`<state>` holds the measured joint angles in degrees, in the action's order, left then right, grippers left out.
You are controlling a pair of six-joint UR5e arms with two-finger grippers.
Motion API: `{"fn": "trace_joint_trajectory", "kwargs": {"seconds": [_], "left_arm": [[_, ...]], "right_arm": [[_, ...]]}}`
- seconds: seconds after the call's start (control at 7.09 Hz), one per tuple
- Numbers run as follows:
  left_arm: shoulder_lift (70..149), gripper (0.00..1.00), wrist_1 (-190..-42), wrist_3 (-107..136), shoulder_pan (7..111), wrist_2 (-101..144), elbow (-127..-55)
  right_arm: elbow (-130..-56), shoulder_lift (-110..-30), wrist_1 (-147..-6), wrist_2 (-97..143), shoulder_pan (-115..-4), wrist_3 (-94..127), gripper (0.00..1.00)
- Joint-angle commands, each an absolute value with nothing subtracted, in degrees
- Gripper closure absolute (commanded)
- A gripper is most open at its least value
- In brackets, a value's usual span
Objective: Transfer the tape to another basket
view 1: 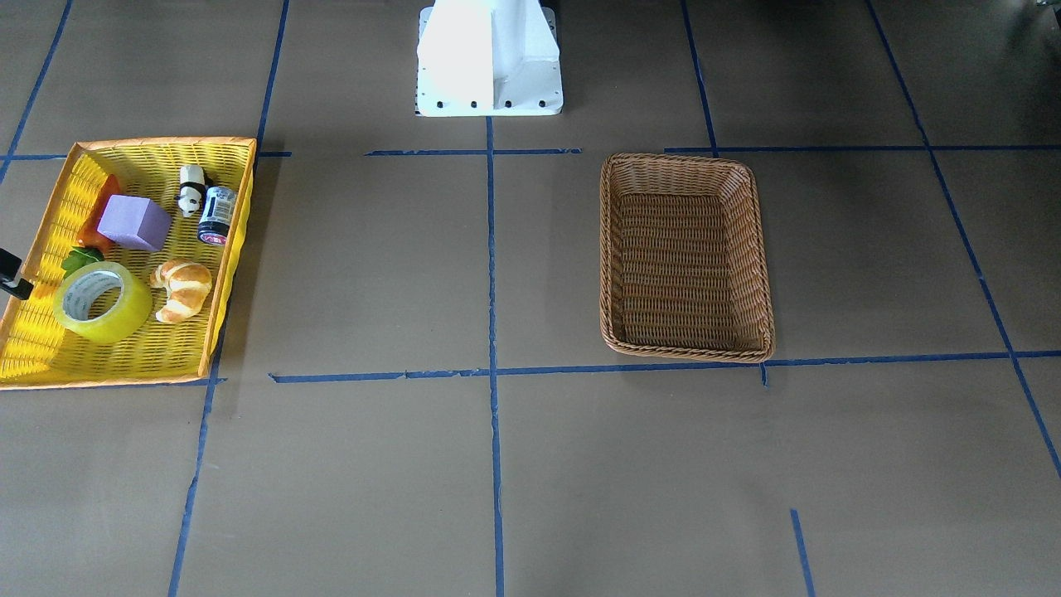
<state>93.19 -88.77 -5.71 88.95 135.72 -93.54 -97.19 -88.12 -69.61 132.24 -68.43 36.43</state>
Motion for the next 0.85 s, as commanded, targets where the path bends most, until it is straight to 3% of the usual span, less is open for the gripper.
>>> {"fn": "trace_joint_trajectory", "kwargs": {"seconds": [0.0, 0.71], "left_arm": [[93.2, 0.0, -88.8, -5.7, 89.0, 135.8, -93.6], [93.2, 0.0, -88.9, -5.7, 88.9, 135.8, -93.6]], "right_arm": [[-95.7, -87.9, -68.9, 128.6, -62.9, 37.5, 0.0], [-93.5, -87.6, -68.9, 126.8, -60.0, 37.1, 0.05]]}}
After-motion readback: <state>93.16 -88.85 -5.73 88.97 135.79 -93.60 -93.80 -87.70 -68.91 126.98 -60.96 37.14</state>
